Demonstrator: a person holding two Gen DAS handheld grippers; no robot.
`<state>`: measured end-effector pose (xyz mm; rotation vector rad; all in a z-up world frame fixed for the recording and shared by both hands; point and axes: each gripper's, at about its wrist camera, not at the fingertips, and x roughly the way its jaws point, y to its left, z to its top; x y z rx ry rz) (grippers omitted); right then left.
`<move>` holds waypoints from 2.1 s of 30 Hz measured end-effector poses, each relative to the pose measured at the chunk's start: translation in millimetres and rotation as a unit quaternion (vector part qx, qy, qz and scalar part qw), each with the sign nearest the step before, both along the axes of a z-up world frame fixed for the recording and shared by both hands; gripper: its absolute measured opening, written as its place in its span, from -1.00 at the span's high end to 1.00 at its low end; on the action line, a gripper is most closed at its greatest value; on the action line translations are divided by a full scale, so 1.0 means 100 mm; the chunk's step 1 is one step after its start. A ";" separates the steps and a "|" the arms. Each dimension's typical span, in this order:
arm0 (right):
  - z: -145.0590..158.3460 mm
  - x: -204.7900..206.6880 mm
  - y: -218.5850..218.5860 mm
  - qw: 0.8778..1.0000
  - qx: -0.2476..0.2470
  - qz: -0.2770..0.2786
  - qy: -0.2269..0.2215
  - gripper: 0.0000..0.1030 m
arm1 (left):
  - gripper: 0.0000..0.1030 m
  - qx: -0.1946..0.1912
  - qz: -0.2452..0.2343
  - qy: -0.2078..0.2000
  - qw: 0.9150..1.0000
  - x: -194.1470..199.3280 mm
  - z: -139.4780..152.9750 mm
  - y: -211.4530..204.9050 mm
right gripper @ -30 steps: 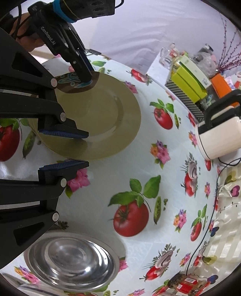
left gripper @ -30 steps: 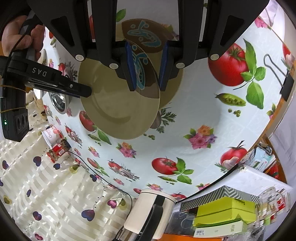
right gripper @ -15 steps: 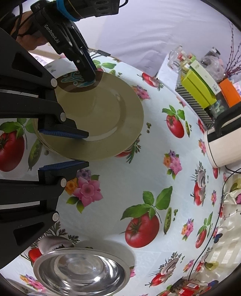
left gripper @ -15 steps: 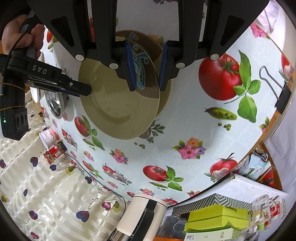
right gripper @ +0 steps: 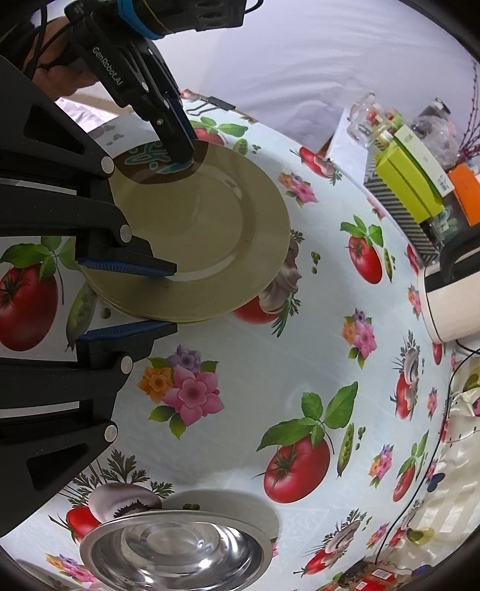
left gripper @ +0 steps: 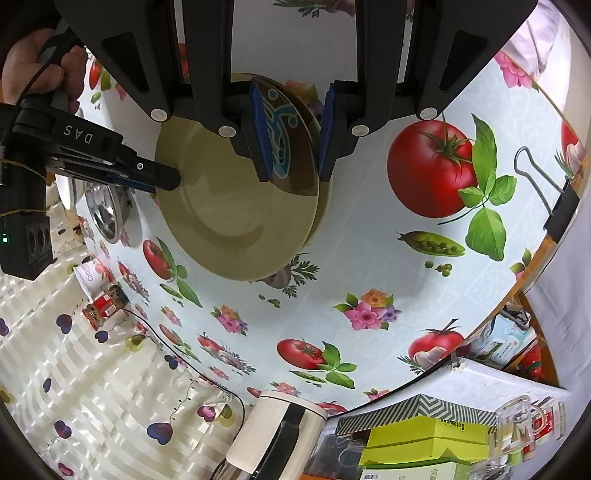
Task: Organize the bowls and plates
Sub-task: 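Lower the plate onto the stack and open the left gripper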
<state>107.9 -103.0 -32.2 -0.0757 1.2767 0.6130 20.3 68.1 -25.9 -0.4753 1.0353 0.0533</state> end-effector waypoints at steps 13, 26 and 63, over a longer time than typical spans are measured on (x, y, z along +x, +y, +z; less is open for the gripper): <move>-0.03 -0.02 0.05 1.000 -0.012 0.006 -0.007 0.50 | 0.50 0.005 0.005 -0.002 1.000 -0.02 -0.01 0.04; 0.03 -0.02 -0.03 1.000 -0.001 0.001 -0.025 0.54 | 0.50 0.014 0.015 -0.009 1.000 -0.03 0.00 0.09; 0.41 -0.30 -0.51 0.995 0.043 -0.034 -0.087 0.58 | 0.50 0.064 -0.030 -0.047 0.996 -0.01 0.36 -0.33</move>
